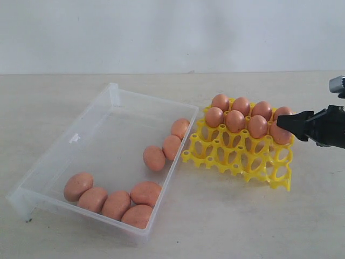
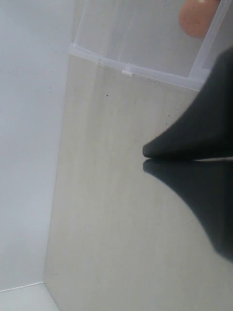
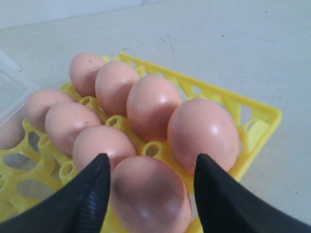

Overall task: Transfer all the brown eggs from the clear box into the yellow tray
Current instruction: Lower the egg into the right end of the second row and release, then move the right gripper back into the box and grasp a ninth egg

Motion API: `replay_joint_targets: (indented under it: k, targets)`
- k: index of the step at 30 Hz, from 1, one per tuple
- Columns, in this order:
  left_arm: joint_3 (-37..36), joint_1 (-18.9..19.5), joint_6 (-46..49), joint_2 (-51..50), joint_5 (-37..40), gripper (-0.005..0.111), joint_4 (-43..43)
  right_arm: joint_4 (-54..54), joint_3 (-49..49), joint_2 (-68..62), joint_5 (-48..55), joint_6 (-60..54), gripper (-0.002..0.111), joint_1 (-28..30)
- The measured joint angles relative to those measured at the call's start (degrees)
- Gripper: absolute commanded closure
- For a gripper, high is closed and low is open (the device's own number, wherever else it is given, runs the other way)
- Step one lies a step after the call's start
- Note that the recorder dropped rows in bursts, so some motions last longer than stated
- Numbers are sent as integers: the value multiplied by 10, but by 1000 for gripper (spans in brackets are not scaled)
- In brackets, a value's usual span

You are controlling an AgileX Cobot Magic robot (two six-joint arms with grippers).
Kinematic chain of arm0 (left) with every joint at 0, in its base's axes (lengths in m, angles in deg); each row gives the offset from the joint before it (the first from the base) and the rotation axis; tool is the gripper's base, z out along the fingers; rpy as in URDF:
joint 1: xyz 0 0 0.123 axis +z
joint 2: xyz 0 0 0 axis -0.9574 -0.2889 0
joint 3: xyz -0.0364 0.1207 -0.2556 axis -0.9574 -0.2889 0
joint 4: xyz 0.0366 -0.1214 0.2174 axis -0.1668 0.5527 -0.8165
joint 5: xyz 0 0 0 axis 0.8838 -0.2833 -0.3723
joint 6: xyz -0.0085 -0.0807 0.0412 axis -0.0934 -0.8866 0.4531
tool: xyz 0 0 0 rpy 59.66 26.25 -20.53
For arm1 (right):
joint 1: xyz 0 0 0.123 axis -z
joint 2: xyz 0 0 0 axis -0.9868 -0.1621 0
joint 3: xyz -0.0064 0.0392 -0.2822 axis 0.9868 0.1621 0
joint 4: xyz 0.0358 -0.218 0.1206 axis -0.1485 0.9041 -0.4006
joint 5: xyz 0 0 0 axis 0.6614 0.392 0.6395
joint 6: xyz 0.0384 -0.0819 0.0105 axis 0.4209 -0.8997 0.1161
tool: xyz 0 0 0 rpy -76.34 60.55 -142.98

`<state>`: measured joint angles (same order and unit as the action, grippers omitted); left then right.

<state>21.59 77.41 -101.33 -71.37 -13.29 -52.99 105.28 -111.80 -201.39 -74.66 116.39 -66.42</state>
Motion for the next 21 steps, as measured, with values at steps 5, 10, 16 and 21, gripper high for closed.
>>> replay_joint_targets:
  k: [5, 10, 16, 21]
  targets:
    - [0, 0, 0, 0, 0, 111, 0, 0, 0, 0, 0, 17, 57, 0]
    - [0, 0, 0, 0, 0, 111, 0, 0, 0, 11, -111, 80, 93, 0]
    - [0, 0, 0, 0, 0, 111, 0, 3, 0, 78, -165, 94, 108, -23]
    - [0, 0, 0, 0, 0, 111, 0, 84, 0, 157, -84, 97, 108, -118]
